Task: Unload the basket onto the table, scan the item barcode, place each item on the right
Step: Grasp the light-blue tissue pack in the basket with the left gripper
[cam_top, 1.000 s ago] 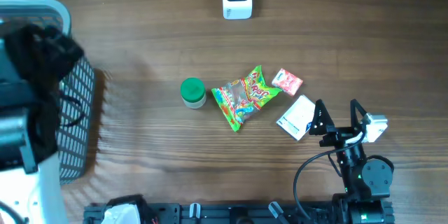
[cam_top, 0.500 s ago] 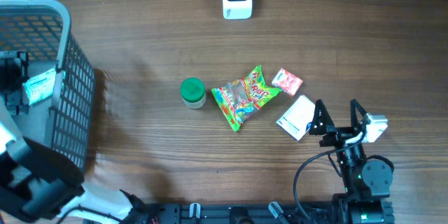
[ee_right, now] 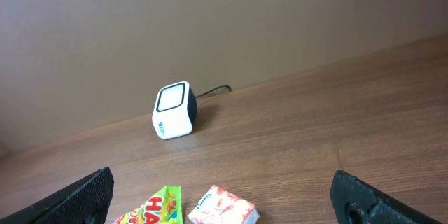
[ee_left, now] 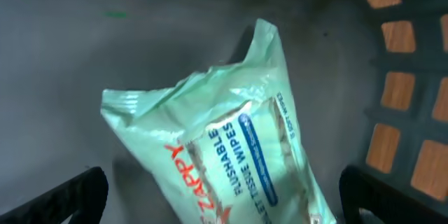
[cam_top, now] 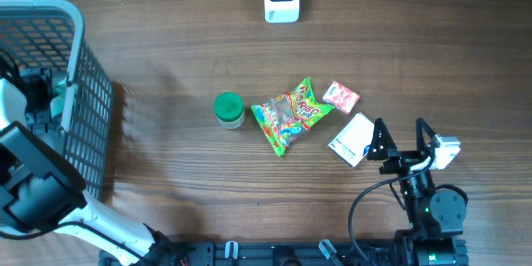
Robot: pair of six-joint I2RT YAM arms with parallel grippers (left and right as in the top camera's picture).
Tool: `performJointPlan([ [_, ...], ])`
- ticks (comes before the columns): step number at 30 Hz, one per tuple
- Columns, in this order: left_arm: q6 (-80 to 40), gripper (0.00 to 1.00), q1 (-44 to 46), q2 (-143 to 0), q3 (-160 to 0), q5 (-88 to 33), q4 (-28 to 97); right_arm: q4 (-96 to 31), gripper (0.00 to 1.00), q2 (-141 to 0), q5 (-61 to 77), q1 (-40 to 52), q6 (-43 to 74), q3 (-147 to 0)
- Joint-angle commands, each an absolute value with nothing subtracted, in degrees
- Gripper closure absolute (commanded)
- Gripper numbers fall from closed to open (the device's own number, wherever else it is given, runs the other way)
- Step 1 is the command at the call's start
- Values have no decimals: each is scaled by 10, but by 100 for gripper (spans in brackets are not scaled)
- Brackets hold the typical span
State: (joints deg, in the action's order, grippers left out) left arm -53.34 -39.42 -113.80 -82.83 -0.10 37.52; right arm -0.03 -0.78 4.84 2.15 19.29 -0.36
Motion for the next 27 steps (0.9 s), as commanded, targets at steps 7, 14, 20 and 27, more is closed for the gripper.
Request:
performJointPlan([
  [7, -504, 75, -352, -1184, -805, 16, 337, 1, 0, -4, 43, 21, 197, -3],
  [14, -454, 96, -392, -1120, -825, 15, 411, 1, 0, -4, 43, 21, 196, -3],
  [20, -454, 96, -442, -846, -862, -122, 471, 1, 0, -4, 43, 21, 196, -3],
  [27, -439, 96, -300, -568, -861, -267, 567, 1, 0, -4, 43, 21, 197, -3],
])
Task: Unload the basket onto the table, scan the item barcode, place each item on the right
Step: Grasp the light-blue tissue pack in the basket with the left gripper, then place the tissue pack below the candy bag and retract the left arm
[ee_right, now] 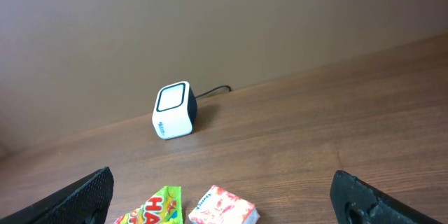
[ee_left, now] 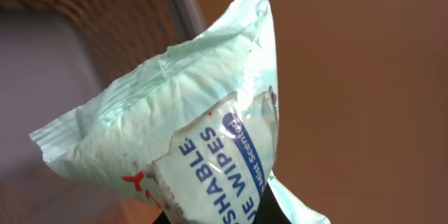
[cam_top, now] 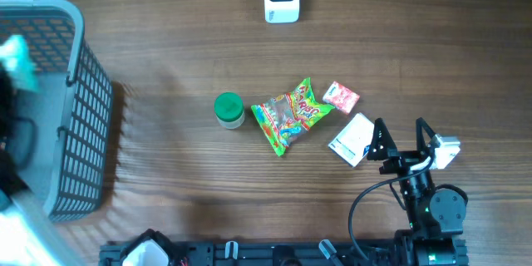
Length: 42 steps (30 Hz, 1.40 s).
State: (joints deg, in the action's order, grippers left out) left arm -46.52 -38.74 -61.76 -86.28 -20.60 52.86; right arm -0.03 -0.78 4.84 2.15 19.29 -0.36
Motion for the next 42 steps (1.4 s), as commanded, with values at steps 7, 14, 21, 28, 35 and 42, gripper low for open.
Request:
performJointPlan([
  [7, -377, 96, 55, -551, -799, -121, 683, 1, 0, -4, 43, 21, 197, -3],
  [14, -422, 96, 323, -653, -552, -18, 519, 1, 0, -4, 43, 21, 196, -3],
  [21, -519, 96, 368, -883, -494, 50, 397, 1, 0, -4, 43, 21, 196, -3],
  [28, -559, 72, 403, -859, -527, -25, 392, 1, 0, -4, 43, 21, 197, -3],
  [35, -523, 0, 419, -698, -645, 98, 463, 1, 0, -4, 43, 21, 197, -3],
  [42, -202, 0, 373, -615, -824, 375, 396, 1, 0, -4, 43, 21, 196, -3],
])
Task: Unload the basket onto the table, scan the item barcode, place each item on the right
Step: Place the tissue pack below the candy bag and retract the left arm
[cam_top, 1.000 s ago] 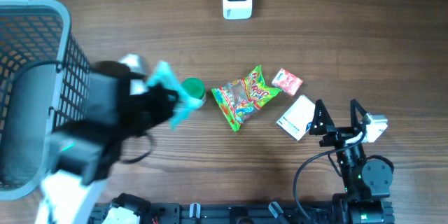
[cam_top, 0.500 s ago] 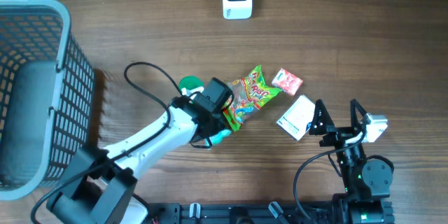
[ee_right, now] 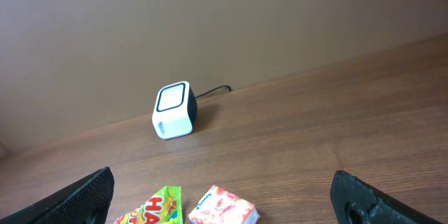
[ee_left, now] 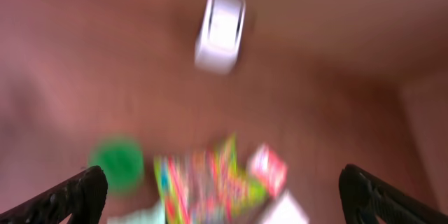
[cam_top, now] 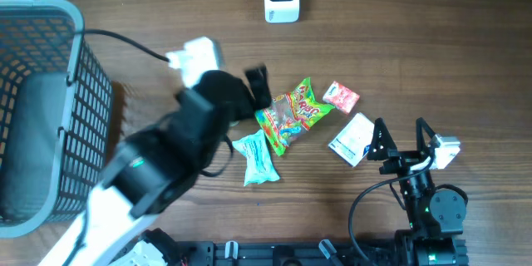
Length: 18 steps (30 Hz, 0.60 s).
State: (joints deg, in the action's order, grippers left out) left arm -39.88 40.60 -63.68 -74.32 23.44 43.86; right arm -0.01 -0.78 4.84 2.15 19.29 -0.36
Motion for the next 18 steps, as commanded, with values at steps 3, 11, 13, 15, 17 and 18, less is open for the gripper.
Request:
performJointPlan([
  [3, -55, 0, 290, -616, -935, 396, 314, 1, 0, -4, 43, 21, 197, -3],
  [11, 83, 0, 104, -598, -1039, 392, 241, 1, 0, -4, 43, 21, 196, -3],
  [13, 70, 0, 116, -573, -1039, 389, 268, 1, 0, -4, 43, 21, 197, -3],
  [15, 46, 0, 123, -539, -1037, 374, 287, 1, 0, -4, 43, 21, 197, -3],
  [17, 40, 0, 123, -499, -1032, 336, 303, 1, 0, -4, 43, 21, 197, -3],
  [18, 40, 0, 123, -476, -1026, 321, 308, 1, 0, -4, 43, 21, 196, -3],
])
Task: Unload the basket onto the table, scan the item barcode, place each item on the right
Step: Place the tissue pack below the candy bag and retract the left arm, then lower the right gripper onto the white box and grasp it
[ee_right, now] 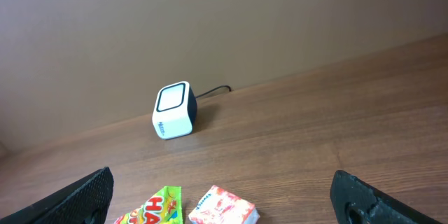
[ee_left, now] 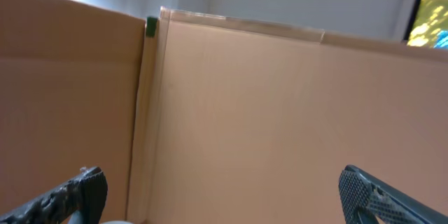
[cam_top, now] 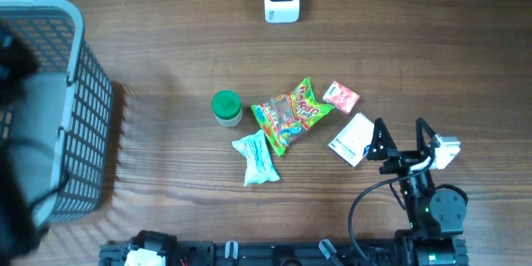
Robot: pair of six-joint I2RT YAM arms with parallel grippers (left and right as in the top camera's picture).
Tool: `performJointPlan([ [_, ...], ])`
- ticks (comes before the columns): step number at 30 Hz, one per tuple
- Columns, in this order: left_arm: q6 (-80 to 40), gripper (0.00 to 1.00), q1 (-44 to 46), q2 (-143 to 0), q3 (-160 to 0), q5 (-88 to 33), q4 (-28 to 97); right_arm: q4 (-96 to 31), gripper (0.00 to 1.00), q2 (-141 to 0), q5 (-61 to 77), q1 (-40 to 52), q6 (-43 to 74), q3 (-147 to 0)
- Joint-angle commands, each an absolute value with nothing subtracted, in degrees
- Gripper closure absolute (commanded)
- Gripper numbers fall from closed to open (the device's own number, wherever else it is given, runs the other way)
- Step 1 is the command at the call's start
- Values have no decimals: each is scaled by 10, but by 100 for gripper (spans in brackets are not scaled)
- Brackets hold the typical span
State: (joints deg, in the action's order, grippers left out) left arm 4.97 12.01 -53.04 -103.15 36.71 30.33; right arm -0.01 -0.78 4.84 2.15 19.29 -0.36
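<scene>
The white barcode scanner stands at the table's far edge, also seen as the scanner (ee_right: 173, 110) in the right wrist view. A pale green wipes pack (cam_top: 254, 158) lies flat on the table beside a colourful candy bag (cam_top: 289, 115). My left gripper (ee_left: 224, 197) is open with nothing between its fingers, facing a brown cardboard wall; its arm is a dark blur at the overhead view's left edge. My right gripper (cam_top: 401, 130) stands open near the front right, next to a white box (cam_top: 352, 140).
A grey mesh basket (cam_top: 83, 91) fills the left side. A green-lidded jar (cam_top: 227, 107) stands left of the candy bag, and a small pink pack (cam_top: 341, 97) lies to its right. The scanner's cable runs off the far edge.
My left arm was over the middle of the table by the jar and candy bag; now it is at the left edge by the basket. The wipes pack lies where it was.
My left gripper was open around the wipes pack inside the basket. Then it was shut on the pack, held up. Later the pack lay on the table by the candy bag with the gripper open above. Now the arm is back at the left. The right arm never moved.
</scene>
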Motion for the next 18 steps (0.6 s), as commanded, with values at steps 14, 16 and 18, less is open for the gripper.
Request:
performJointPlan([
  [14, 38, 0, 123, -128, -807, 129, 255, 18, 0, -14, 409, 21, 406, -3],
  [16, 38, 0, 123, -128, -799, 96, 259, 20, 0, -20, 467, 21, 481, -3],
  [18, 38, 0, 123, -128, -795, 76, 263, 48, 0, -20, 505, 21, 497, -6],
])
